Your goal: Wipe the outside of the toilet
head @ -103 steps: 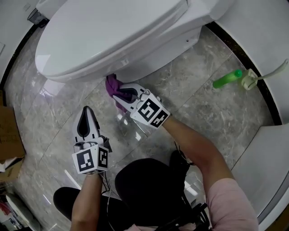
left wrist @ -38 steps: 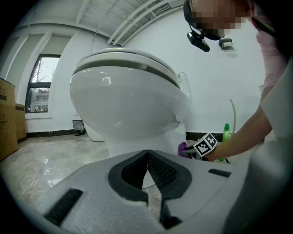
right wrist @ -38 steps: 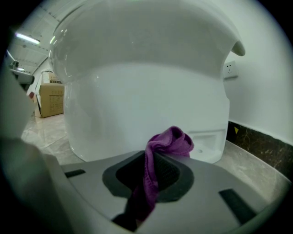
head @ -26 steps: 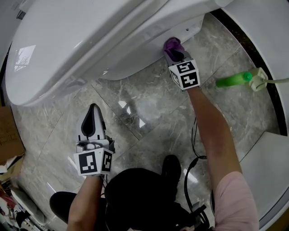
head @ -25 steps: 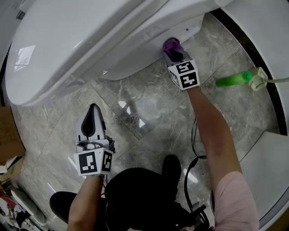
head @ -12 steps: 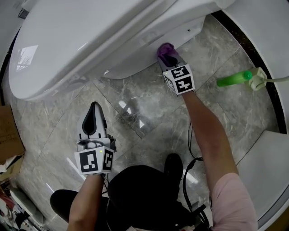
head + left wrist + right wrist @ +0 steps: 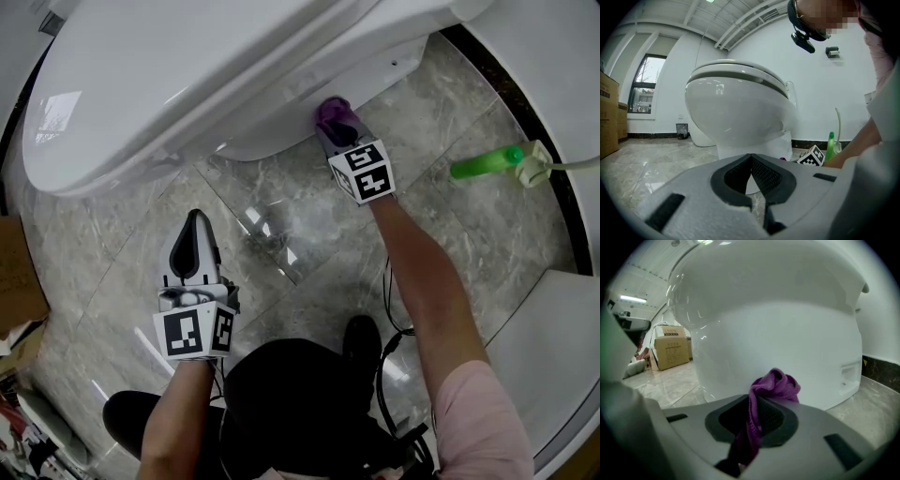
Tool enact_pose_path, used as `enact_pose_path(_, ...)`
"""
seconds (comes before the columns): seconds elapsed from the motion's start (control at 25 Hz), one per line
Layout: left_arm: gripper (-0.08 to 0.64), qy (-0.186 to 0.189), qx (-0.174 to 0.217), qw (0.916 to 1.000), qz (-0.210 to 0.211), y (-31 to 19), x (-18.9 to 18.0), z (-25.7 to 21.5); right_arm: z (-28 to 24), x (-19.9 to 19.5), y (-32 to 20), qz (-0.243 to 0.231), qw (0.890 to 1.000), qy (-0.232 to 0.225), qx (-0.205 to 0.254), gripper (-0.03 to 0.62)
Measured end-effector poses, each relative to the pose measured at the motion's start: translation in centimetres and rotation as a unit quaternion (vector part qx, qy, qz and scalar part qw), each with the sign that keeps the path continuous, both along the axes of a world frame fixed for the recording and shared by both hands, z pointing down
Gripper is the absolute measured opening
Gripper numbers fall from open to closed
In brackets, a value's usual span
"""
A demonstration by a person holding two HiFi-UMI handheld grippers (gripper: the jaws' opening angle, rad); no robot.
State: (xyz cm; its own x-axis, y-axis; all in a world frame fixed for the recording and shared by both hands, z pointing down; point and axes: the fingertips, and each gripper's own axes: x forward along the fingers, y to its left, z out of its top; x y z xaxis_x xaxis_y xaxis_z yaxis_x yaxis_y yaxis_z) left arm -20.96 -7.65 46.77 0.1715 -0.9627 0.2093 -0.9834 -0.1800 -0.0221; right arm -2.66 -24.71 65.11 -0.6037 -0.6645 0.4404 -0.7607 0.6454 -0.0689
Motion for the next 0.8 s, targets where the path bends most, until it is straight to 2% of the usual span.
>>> enact_pose_path(0.8, 0.008, 0.006, 0.012, 0.9998, -0.014, 1.7, -2.2, -0.7, 0.0, -6.6, 3.9, -0.036, 0.999, -0.022, -0.01, 0.058)
